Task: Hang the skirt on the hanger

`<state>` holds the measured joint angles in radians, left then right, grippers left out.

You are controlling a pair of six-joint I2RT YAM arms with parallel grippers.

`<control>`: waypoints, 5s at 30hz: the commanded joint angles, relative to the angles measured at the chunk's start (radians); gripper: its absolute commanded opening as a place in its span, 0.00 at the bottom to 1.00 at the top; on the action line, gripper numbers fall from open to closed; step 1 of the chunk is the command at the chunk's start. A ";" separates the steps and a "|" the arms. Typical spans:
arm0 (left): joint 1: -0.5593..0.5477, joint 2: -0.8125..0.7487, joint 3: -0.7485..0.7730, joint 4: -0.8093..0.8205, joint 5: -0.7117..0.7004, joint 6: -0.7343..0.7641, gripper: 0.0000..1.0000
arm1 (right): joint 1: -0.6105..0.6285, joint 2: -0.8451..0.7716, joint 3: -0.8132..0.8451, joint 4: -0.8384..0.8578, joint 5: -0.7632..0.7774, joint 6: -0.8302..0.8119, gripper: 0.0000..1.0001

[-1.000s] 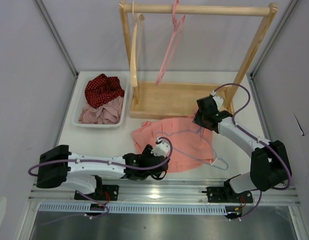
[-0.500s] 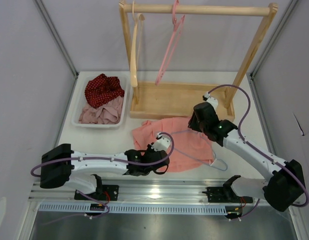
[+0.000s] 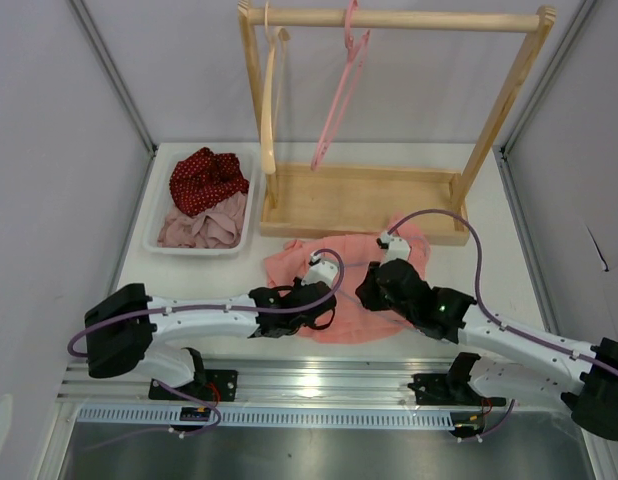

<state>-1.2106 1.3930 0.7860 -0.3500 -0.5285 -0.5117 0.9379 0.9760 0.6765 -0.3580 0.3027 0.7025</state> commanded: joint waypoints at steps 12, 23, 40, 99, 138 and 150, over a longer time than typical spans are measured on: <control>0.069 0.035 0.058 0.031 0.064 -0.007 0.13 | 0.216 0.188 -0.080 0.333 -0.192 -0.063 0.15; 0.072 0.005 0.042 0.017 0.084 -0.016 0.00 | 0.231 0.424 -0.045 0.477 -0.157 -0.057 0.17; 0.101 -0.089 0.032 0.006 0.134 -0.030 0.00 | 0.259 0.607 -0.002 0.573 -0.073 -0.109 0.34; 0.217 -0.258 -0.102 0.009 0.329 -0.120 0.00 | 0.280 0.586 -0.072 0.803 0.283 -0.213 0.05; -0.012 -0.284 -0.231 0.400 0.022 -0.182 0.26 | 0.084 0.583 0.021 0.689 -0.046 -0.195 0.00; 0.114 -0.106 -0.269 0.562 0.053 -0.238 0.29 | -0.005 0.523 0.014 0.620 -0.172 -0.178 0.00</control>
<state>-1.1152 1.2667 0.5125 0.1139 -0.4583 -0.7338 0.9451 1.5330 0.6792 0.2630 0.1661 0.5167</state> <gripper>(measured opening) 0.284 0.010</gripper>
